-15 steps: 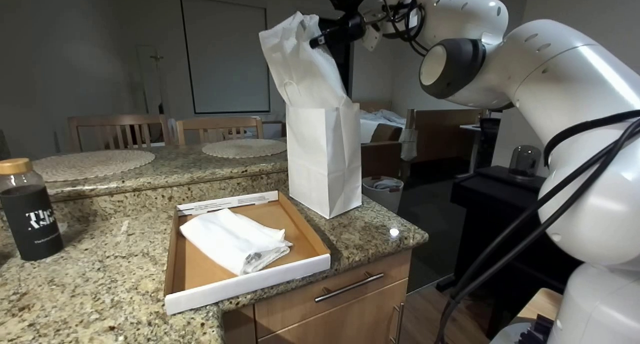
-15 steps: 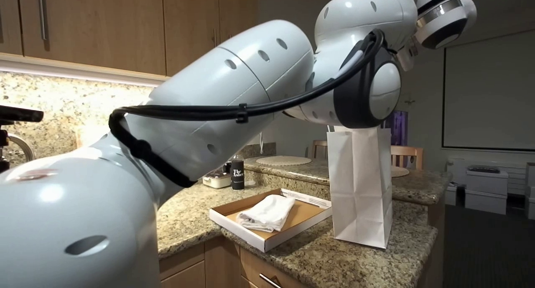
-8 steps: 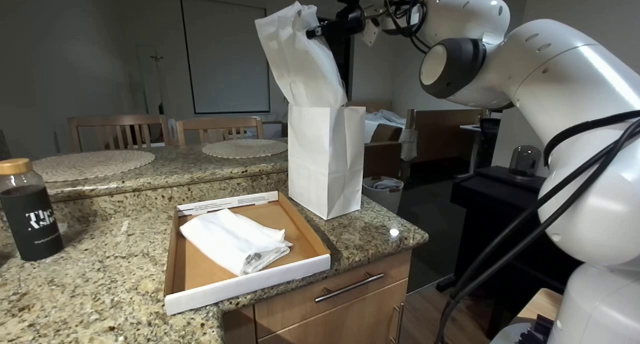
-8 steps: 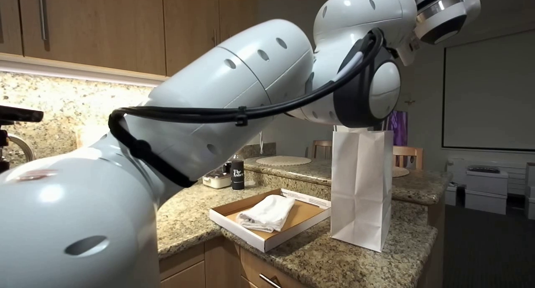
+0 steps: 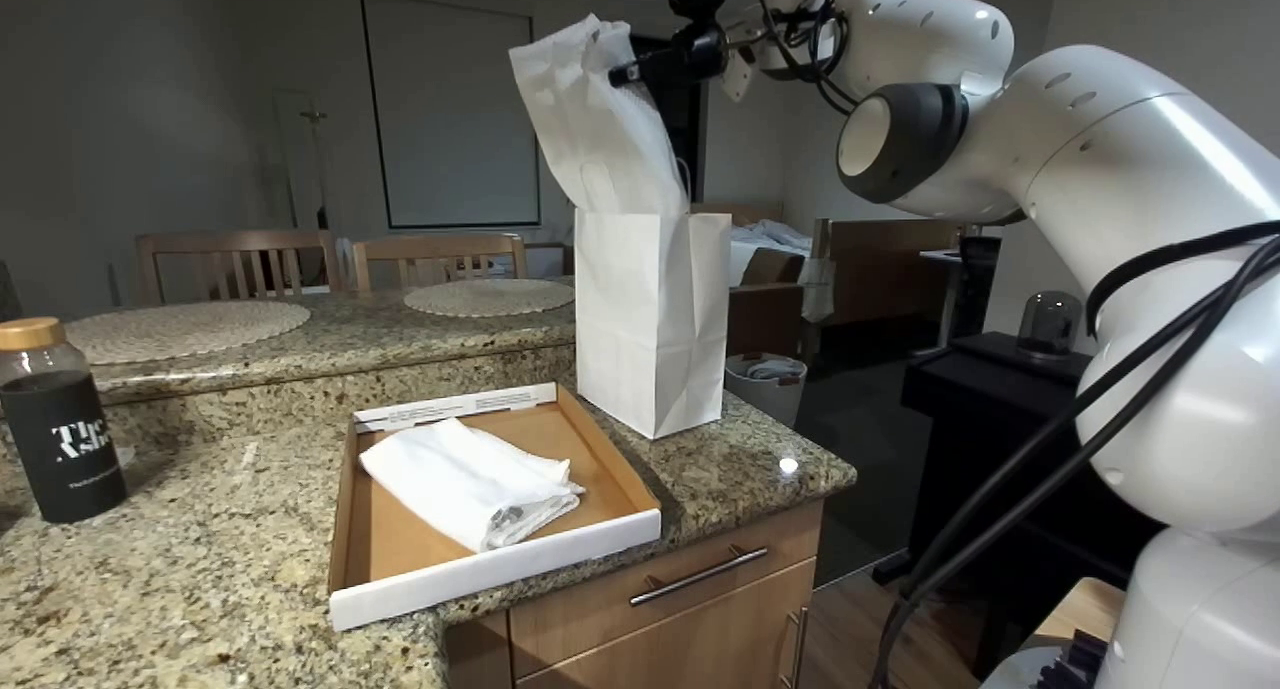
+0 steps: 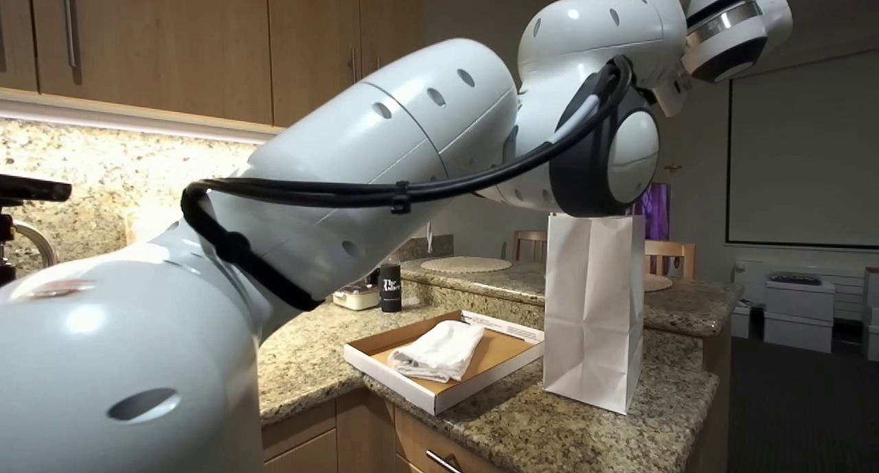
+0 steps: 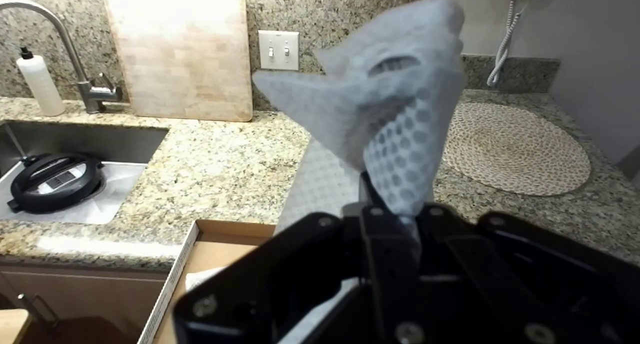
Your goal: Put the towel in the bag
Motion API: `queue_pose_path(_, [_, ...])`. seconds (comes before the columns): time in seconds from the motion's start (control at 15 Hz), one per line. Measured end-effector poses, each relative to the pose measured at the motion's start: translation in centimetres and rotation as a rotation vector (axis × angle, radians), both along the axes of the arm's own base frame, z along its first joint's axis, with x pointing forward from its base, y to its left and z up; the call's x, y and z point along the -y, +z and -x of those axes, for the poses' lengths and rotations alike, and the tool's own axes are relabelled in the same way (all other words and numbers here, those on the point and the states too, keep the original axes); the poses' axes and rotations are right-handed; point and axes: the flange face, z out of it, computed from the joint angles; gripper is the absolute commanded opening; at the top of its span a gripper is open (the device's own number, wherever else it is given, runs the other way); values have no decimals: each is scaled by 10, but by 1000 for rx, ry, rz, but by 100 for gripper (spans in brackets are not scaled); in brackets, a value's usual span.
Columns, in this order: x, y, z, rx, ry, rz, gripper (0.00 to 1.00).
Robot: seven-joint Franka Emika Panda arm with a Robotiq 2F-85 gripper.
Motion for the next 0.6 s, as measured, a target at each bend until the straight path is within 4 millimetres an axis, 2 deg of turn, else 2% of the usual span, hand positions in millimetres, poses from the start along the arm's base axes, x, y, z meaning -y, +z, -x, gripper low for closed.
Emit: queue_pose_path(0.6, [9,-12,-11,-47,-77,-27,6])
